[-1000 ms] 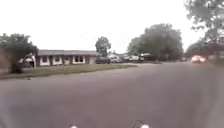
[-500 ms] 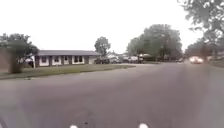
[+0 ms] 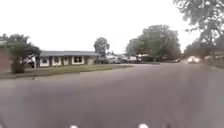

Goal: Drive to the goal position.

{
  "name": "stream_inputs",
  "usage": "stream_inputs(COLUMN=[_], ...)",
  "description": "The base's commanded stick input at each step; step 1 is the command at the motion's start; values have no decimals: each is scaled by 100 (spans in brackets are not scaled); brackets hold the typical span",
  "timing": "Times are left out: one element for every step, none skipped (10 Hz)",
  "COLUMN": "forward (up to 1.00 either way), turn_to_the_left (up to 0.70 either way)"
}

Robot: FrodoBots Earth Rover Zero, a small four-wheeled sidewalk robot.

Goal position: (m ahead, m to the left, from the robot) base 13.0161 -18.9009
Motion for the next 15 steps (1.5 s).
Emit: stream_inputs(forward=[-100, -100, -71, -48, -30, -13, -3, 0, 0, 0, 0, 0, 0, 1, 3], turn_to_the_left=[0, 0, 0, 0, 0, 0, 0, 0, 0, 0, 0, 0, 0, 0, 0])
